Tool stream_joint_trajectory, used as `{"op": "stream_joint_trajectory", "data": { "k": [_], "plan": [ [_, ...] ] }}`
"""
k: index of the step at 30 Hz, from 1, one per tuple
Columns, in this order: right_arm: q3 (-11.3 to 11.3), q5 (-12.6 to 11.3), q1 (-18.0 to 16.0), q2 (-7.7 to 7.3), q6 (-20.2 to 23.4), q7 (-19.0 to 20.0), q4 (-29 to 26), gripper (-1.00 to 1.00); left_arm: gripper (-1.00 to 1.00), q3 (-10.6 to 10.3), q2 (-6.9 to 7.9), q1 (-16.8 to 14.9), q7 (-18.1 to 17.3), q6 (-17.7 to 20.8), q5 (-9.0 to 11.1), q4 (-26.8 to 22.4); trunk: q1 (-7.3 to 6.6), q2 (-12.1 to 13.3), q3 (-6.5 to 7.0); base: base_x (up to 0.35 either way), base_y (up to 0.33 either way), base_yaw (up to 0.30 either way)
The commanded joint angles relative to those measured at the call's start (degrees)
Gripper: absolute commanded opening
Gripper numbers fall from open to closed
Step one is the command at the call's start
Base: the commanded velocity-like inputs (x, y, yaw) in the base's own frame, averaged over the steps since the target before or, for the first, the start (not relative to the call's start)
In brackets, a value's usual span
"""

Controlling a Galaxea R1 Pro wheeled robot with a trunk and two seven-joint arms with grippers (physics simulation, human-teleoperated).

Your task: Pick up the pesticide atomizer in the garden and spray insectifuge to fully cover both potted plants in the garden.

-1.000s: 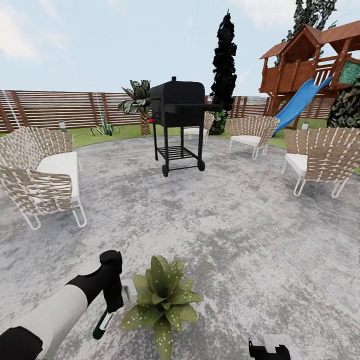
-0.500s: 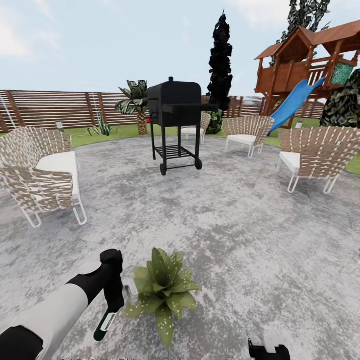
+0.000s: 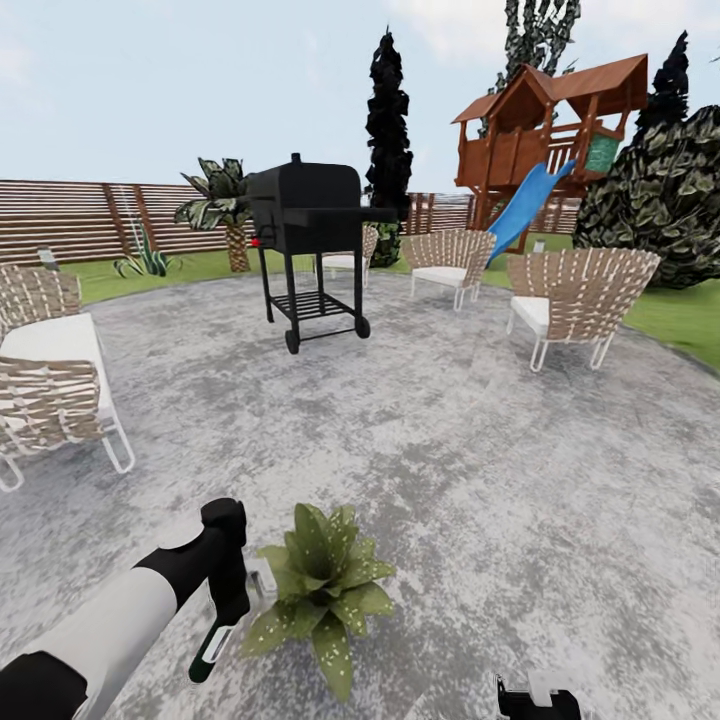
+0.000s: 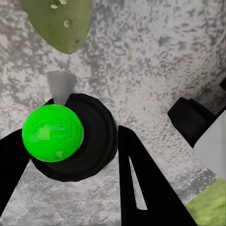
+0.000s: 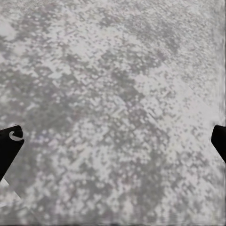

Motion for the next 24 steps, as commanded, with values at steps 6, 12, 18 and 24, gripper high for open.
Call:
{"op": "stream_joint_trajectory", "data": {
  "k": [6,12,18,24],
  "plan": [
    [0.50,-0.58,-0.04,0.01,-0.18,-0.09,-0.01,1.00,-1.00,-0.30,0.09,-0.02,-0.44,0.54,-0.21,-0.16,-0.01,-0.02,-0.05,0.003,0.006,-0.298],
    [0.50,-0.58,-0.04,0.01,-0.17,-0.09,0.02,1.00,-1.00,-0.34,0.21,-0.11,-0.44,0.76,-0.27,-0.16,-0.01,-0.02,-0.05,-0.084,0.049,-0.268],
    [0.50,-0.58,-0.04,0.01,-0.18,-0.09,0.01,1.00,-1.00,-0.22,0.15,-0.05,-0.44,0.95,-0.21,-0.14,-0.01,-0.02,-0.05,-0.138,0.287,-0.008],
    [0.50,-0.58,-0.04,0.01,-0.16,-0.09,0.05,1.00,-1.00,-0.20,0.14,-0.02,-0.44,0.95,-0.21,-0.09,-0.01,-0.02,-0.05,-0.005,0.331,-0.050]
  ]
}}
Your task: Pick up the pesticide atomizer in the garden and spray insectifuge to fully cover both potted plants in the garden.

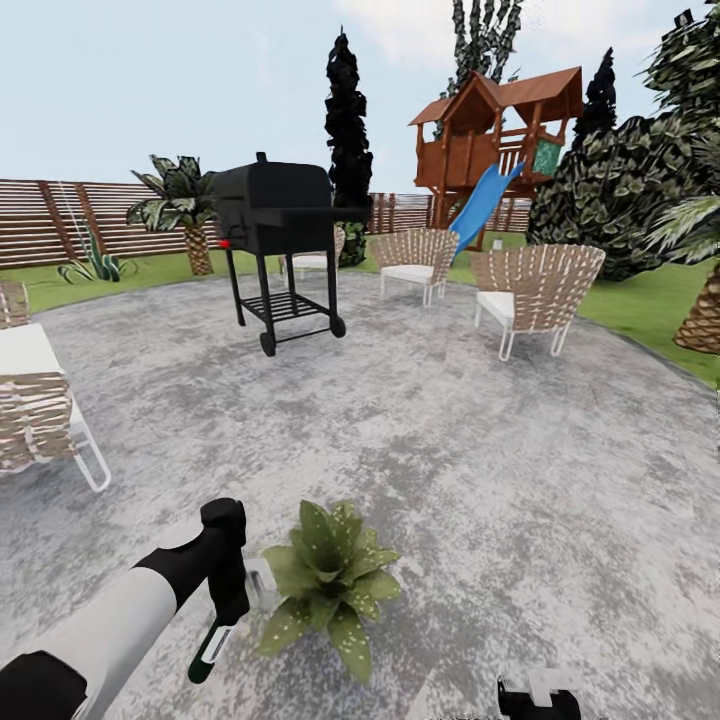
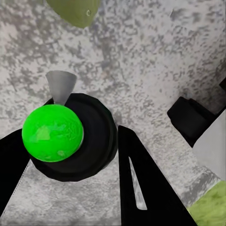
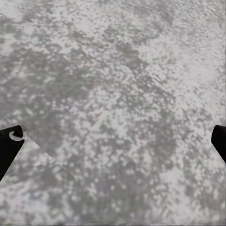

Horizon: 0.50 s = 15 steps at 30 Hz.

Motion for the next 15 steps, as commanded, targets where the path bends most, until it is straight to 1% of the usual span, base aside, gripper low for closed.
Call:
{"op": "stream_joint_trajectory", "data": {
  "k": [1,6,10,12,15],
  "plan": [
    [0.51,-0.57,-0.04,0.00,-0.20,-0.11,0.05,1.00,-1.00,-0.25,0.06,-0.01,-0.35,0.60,-0.14,-0.13,-0.01,-0.02,-0.05,0.000,0.336,-0.212],
    [0.51,-0.57,-0.04,0.00,-0.20,-0.11,0.06,1.00,-1.00,-0.18,0.06,0.15,-0.35,0.54,-0.14,-0.10,-0.01,-0.02,-0.05,0.008,0.336,-0.250],
    [0.51,-0.57,-0.04,0.00,-0.22,-0.11,0.04,1.00,-1.00,-0.10,0.03,0.64,-0.26,0.41,-0.08,-0.10,-0.01,-0.02,-0.05,0.125,0.299,-0.261],
    [0.51,-0.57,-0.04,-0.01,-0.22,-0.11,0.03,1.00,-1.00,-0.09,0.01,0.84,-0.18,0.40,-0.06,-0.10,-0.01,-0.02,-0.05,0.105,0.127,-0.262],
    [0.51,-0.57,-0.04,0.00,-0.19,-0.11,0.05,1.00,-1.00,-0.17,-0.01,1.09,-0.07,0.27,0.02,-0.04,-0.01,-0.02,-0.05,0.022,0.027,-0.262]
  ]
}}
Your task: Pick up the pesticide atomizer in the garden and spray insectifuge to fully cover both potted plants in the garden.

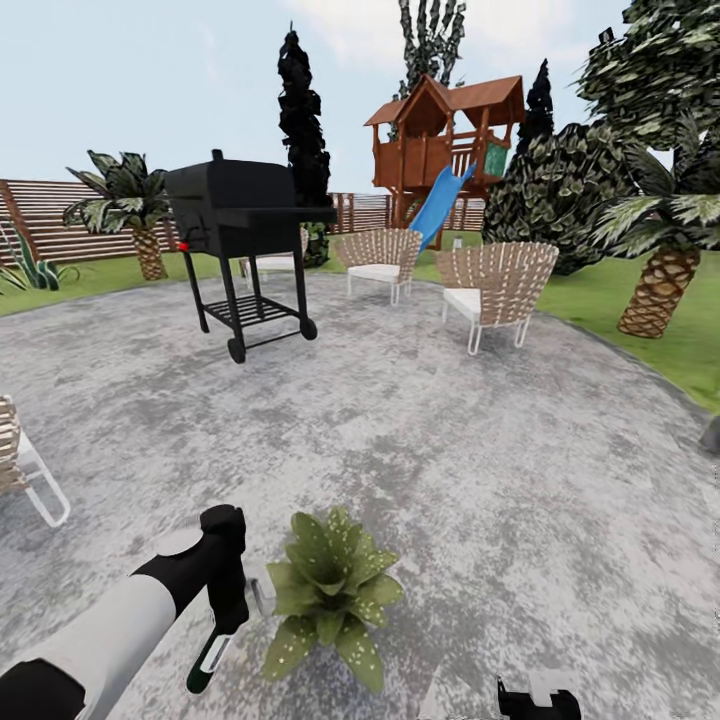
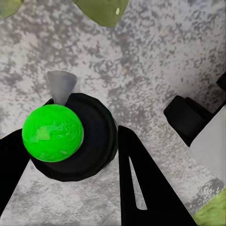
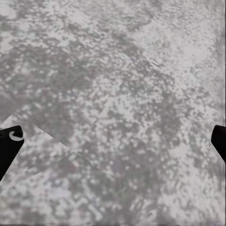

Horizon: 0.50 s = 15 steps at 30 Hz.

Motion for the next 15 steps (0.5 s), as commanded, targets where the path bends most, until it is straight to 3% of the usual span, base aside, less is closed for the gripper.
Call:
{"op": "stream_joint_trajectory", "data": {
  "k": [1,9,15],
  "plan": [
    [0.50,-0.58,-0.04,-0.02,-0.17,-0.08,0.04,1.00,-1.00,-0.24,0.07,0.00,-0.37,0.59,-0.19,-0.12,-0.01,-0.02,-0.05,0.005,0.006,-0.262],
    [0.50,-0.59,-0.04,-0.06,-0.15,-0.08,0.04,1.00,-1.00,0.00,0.22,-0.07,-0.27,0.61,-0.16,-0.10,-0.01,-0.02,-0.05,-0.004,0.001,-0.262],
    [0.50,-0.59,-0.04,-0.07,-0.12,-0.08,0.04,1.00,-1.00,0.10,0.23,-0.07,-0.25,0.56,-0.17,-0.19,-0.01,-0.02,-0.05,-0.241,-0.063,-0.262]
  ]
}}
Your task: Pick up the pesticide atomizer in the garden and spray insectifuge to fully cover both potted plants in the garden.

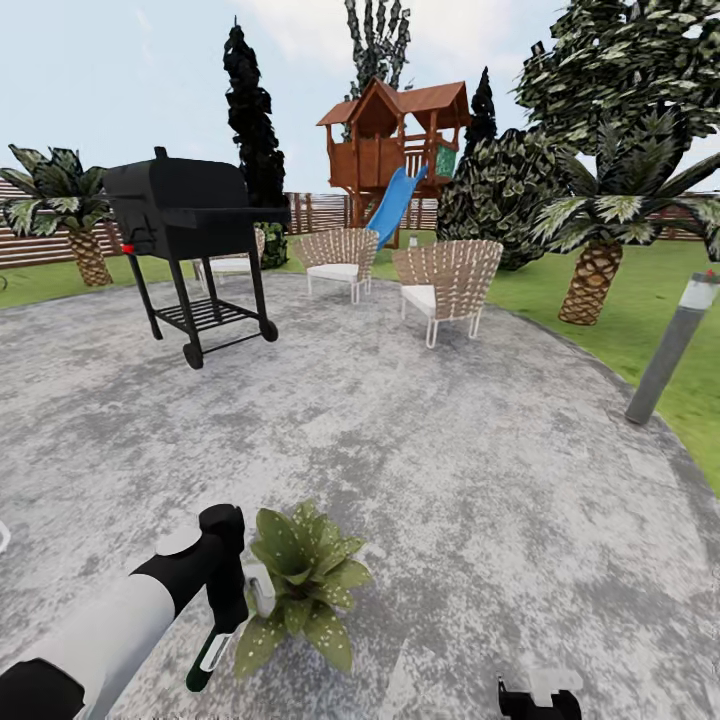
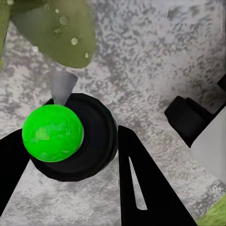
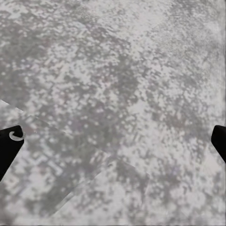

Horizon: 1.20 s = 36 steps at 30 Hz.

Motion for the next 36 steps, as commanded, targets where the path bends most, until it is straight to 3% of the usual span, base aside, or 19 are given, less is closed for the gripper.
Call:
{"op": "stream_joint_trajectory", "data": {
  "k": [1,9,16,30,36],
  "plan": [
    [0.51,-0.57,-0.04,0.01,-0.17,-0.08,0.04,1.00,-1.00,-0.13,0.06,-0.02,-0.42,0.61,-0.20,-0.14,-0.05,-0.03,-0.05,-0.328,-0.008,-0.262],
    [0.51,-0.56,-0.04,0.00,-0.18,-0.08,0.04,1.00,-1.00,-0.12,0.44,-0.02,-0.42,0.70,0.30,-0.09,-0.05,-0.03,-0.05,-0.322,0.128,-0.262],
    [0.51,-0.56,-0.04,0.00,-0.16,-0.08,0.04,1.00,-1.00,-0.06,0.69,-0.08,-0.44,0.88,0.32,-0.09,-0.05,-0.03,-0.05,-0.069,0.286,-0.262],
    [0.51,-0.56,-0.04,0.01,-0.17,-0.08,0.02,1.00,-1.00,-0.30,0.28,-2.27,-0.76,0.90,0.32,-0.23,-0.05,-0.03,-0.05,0.144,0.295,-0.257],
    [0.51,-0.57,-0.04,0.00,-0.17,-0.08,0.03,1.00,-1.00,-0.42,0.25,-2.54,-0.85,0.66,-0.16,-0.18,-0.05,-0.03,-0.05,0.152,0.164,-0.047]
  ]
}}
